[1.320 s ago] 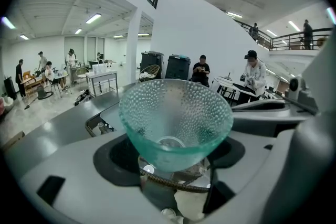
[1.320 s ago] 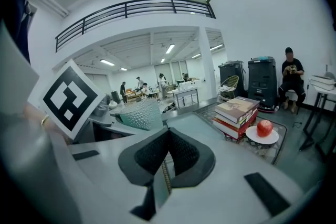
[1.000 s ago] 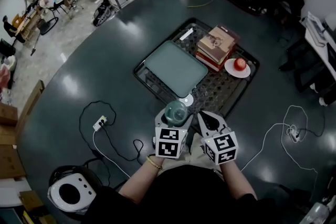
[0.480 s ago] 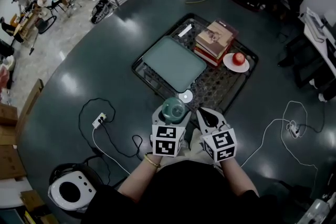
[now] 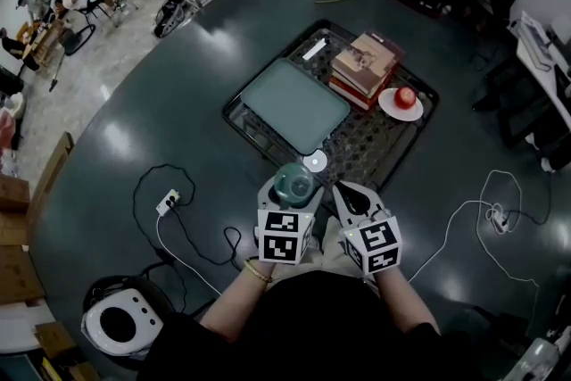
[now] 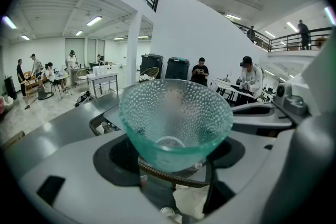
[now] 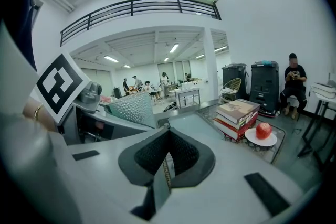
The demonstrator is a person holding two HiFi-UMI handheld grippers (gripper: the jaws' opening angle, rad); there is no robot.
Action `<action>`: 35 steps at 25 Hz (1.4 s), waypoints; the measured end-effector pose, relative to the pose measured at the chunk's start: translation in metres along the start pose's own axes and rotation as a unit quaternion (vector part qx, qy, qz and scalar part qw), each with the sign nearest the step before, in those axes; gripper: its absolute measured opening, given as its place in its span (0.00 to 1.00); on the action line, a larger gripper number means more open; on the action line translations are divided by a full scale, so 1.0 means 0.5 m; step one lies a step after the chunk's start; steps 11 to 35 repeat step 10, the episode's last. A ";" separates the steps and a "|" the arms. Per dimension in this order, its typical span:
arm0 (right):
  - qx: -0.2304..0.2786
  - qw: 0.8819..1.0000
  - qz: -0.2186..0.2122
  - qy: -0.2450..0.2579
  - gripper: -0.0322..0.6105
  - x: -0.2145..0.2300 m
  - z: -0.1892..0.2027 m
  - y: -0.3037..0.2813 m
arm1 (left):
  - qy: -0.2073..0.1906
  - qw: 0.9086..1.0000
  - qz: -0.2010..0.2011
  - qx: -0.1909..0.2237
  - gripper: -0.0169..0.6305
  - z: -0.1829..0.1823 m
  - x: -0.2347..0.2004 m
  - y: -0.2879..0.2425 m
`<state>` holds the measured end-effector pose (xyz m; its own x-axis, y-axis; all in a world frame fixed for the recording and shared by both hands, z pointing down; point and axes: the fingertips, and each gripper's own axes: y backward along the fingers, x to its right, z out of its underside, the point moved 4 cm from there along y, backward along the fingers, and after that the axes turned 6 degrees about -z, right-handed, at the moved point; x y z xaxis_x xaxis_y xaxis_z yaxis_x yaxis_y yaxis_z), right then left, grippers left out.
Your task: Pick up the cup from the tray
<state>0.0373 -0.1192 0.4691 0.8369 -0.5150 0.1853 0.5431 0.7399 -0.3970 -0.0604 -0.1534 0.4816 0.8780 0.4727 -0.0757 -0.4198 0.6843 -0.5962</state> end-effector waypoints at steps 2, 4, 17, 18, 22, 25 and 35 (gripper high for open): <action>0.000 1.000 0.000 0.000 0.06 0.000 0.001 0.000 | 0.001 1.000 -0.001 0.001 0.59 -0.001 -0.002 0.000; 0.000 1.000 0.001 0.000 0.06 0.001 0.002 0.000 | 0.003 1.000 -0.002 0.002 0.59 -0.002 -0.003 0.000; -0.001 1.000 0.003 0.001 0.06 0.007 0.000 -0.001 | 0.005 1.000 -0.006 0.001 0.59 -0.006 -0.007 -0.002; -0.001 1.000 0.003 0.001 0.06 0.007 0.000 -0.001 | 0.005 1.000 -0.006 0.001 0.59 -0.006 -0.007 -0.002; -0.001 1.000 0.003 0.001 0.06 0.007 0.000 -0.001 | 0.005 1.000 -0.006 0.001 0.59 -0.006 -0.007 -0.002; -0.001 1.000 0.003 0.001 0.06 0.007 0.000 -0.001 | 0.005 1.000 -0.006 0.001 0.59 -0.006 -0.007 -0.002; -0.001 1.000 0.003 0.001 0.06 0.007 0.000 -0.001 | 0.005 1.000 -0.006 0.001 0.59 -0.006 -0.007 -0.002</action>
